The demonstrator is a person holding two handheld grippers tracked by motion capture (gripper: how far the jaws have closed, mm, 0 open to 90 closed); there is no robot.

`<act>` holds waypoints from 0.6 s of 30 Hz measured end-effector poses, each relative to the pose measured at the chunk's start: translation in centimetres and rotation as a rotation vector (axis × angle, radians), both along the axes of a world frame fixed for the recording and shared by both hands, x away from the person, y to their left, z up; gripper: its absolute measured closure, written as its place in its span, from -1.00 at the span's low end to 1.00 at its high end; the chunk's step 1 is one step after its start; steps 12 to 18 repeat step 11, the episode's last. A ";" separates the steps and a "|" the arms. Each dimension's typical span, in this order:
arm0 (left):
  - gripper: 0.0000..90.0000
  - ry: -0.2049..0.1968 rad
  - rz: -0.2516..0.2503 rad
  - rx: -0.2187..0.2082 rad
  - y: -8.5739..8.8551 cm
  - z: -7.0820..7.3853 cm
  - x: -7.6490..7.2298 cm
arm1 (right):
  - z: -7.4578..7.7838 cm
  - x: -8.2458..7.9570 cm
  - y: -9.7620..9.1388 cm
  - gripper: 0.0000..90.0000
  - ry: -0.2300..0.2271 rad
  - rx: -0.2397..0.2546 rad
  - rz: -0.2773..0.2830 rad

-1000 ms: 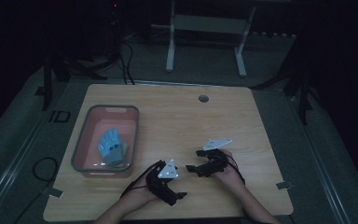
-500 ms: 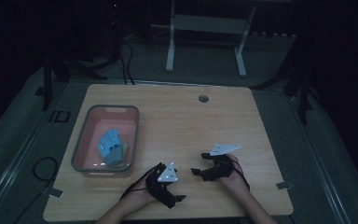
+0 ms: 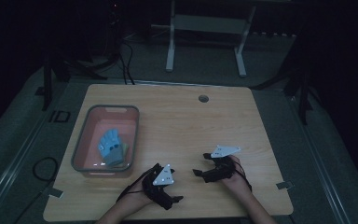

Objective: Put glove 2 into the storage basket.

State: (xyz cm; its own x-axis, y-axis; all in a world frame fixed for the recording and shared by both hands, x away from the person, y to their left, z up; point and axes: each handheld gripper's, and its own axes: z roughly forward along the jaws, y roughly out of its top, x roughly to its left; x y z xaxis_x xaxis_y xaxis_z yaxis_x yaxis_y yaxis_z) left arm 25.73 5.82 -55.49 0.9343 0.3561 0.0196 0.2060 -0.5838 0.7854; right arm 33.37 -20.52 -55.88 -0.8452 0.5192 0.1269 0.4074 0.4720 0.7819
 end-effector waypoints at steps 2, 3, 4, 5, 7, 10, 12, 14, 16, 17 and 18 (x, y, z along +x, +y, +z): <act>-0.89 0.004 -0.002 -0.004 0.0 0.0 0.0 | 0.0 0.0 0.0 -0.70 -0.004 0.002 -0.002; -0.89 0.002 -0.002 -0.003 0.0 -0.1 0.0 | 0.0 0.0 0.0 -0.70 -0.004 0.002 -0.002; -0.89 -0.003 -0.003 0.000 0.0 -0.1 -0.1 | 0.0 0.0 -0.1 -0.69 -0.005 0.001 -0.004; -0.89 -0.003 -0.004 0.003 0.0 -0.1 -0.1 | 0.0 0.0 -0.1 -0.69 -0.005 0.001 -0.004; -0.89 -0.005 -0.008 0.006 0.0 -0.2 -0.2 | 0.0 0.1 -0.1 -0.69 -0.003 0.003 -0.006; -0.89 -0.008 -0.009 0.001 0.0 -0.2 -0.2 | 0.0 0.1 -0.1 -0.69 0.000 0.006 -0.008; -0.89 -0.006 -0.009 0.000 0.0 -0.2 -0.2 | 0.0 0.1 -0.1 -0.69 0.000 0.006 -0.008; -0.89 -0.006 -0.009 0.000 0.0 -0.2 -0.2 | 0.0 0.1 -0.1 -0.69 0.000 0.006 -0.008; -0.89 -0.006 -0.009 0.000 0.0 -0.2 -0.2 | 0.0 0.1 -0.1 -0.69 0.000 0.006 -0.008; -0.89 -0.006 -0.009 0.000 0.0 -0.2 -0.2 | 0.0 0.1 -0.1 -0.69 0.000 0.006 -0.008; -0.89 -0.006 -0.009 0.000 0.0 -0.2 -0.2 | 0.0 0.1 -0.1 -0.69 0.000 0.006 -0.008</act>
